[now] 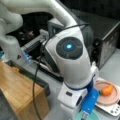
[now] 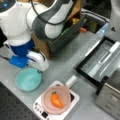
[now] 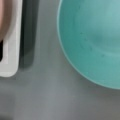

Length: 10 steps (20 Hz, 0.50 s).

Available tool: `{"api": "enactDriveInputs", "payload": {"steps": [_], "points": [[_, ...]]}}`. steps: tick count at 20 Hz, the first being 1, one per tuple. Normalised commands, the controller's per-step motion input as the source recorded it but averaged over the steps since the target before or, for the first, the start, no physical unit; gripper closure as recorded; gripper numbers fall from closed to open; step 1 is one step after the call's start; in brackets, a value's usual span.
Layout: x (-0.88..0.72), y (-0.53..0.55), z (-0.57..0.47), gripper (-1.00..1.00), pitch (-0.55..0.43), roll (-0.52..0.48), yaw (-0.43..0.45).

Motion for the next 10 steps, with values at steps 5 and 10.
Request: {"api": "enactDriveInputs", "payload": {"steps": [5,10], "points": [[0.21,-0.47,0.03,-1.0,0.128,0.388,0.096],[0.36,-0.54,0.03,-1.0,0.179,0.308,0.13]]}}
